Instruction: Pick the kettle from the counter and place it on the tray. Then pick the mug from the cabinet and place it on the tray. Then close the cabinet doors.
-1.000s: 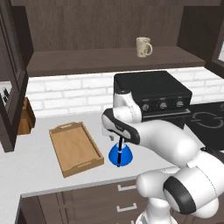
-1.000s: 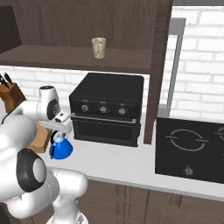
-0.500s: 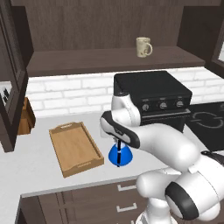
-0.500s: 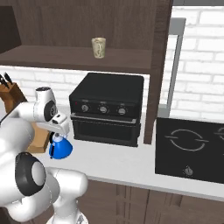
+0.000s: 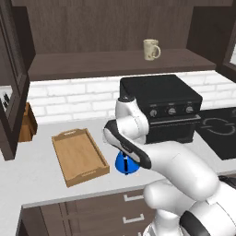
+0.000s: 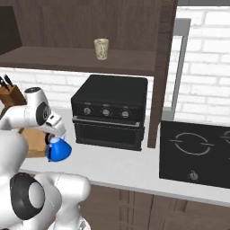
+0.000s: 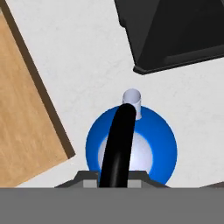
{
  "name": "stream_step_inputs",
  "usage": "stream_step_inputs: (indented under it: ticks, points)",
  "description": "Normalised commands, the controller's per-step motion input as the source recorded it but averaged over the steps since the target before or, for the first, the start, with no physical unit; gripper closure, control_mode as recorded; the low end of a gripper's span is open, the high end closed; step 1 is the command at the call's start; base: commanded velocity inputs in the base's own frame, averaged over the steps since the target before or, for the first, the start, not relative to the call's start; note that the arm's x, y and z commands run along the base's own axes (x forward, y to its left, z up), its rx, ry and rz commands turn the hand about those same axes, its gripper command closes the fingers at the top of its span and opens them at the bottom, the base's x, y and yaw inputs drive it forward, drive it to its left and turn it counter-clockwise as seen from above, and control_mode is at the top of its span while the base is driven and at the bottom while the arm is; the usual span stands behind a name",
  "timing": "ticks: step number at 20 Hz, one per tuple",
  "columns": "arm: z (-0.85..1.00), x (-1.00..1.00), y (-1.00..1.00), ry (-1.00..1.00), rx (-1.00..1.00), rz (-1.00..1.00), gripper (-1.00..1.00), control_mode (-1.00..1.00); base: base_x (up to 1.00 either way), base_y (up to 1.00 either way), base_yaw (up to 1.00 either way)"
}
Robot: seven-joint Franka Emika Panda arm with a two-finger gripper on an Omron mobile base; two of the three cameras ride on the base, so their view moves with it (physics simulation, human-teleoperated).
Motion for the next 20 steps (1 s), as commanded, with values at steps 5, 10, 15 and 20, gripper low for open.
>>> stream_step_inputs:
  ticks: [5,10,15,20]
  points:
    - [0.51,-0.39,0.30,-0.33,0.00,0.03,1.00,-1.00,0.00,0.00,0.00]
    - [0.38,-0.18,0.37,-0.27,0.00,0.08,1.00,-1.00,0.00,0.00,0.00]
    - [0.26,0.07,0.38,-0.23,0.00,0.10,1.00,-1.00,0.00,0.00,0.00]
    - [0.23,0.25,0.42,-0.11,0.00,0.12,1.00,-1.00,0.00,0.00,0.00]
